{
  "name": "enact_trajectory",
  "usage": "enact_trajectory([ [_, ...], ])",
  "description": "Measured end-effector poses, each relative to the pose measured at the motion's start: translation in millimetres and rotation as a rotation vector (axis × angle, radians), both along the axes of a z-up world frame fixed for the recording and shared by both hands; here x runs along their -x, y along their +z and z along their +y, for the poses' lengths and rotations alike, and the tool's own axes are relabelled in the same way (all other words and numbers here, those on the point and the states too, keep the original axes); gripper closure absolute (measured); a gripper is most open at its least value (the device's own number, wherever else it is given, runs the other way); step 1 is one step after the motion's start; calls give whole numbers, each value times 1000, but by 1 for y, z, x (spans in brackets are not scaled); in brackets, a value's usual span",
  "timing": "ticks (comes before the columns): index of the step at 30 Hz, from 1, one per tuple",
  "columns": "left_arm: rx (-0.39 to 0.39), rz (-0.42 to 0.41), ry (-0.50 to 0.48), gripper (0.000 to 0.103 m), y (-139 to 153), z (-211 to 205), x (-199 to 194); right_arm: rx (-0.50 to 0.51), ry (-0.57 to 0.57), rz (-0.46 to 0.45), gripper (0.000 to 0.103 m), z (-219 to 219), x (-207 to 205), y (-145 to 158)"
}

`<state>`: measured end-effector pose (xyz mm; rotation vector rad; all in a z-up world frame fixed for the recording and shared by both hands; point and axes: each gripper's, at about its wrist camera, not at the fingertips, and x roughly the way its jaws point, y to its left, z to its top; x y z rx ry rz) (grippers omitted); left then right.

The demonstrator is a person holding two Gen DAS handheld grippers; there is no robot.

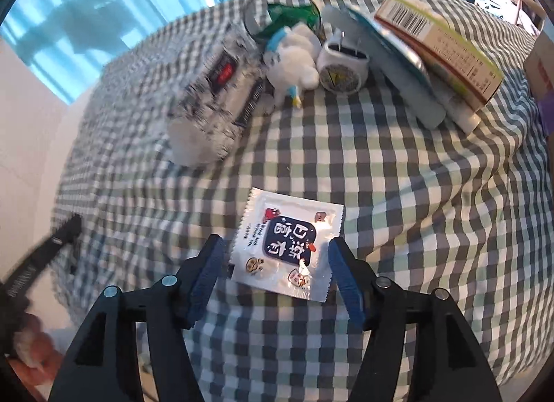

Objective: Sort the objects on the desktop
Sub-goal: 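Grasp the white snack sachet with the right gripper while the left holds the hair tie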

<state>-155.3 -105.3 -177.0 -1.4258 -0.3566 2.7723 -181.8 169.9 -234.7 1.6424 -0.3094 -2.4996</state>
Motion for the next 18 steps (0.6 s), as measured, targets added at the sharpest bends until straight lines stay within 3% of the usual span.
enact_trajectory([
  [3, -8, -3, 22, 98, 0, -7, 3, -28, 12, 12, 40, -15, 10, -6],
  [5, -6, -8, 26, 98, 0, -9, 4, -52, 21, 12, 46, -21, 14, -10],
  [7, -1, -8, 22, 98, 0, -10, 4, -50, 7, 30, 66, -21, 13, -9],
  [12, -35, 34, -21, 98, 7, -4, 1, 4, 18, 43, 77, -14, 12, -8],
  [18, -14, 81, -79, 98, 26, 15, -6, 34, 17, 75, 85, -4, -3, 10],
])
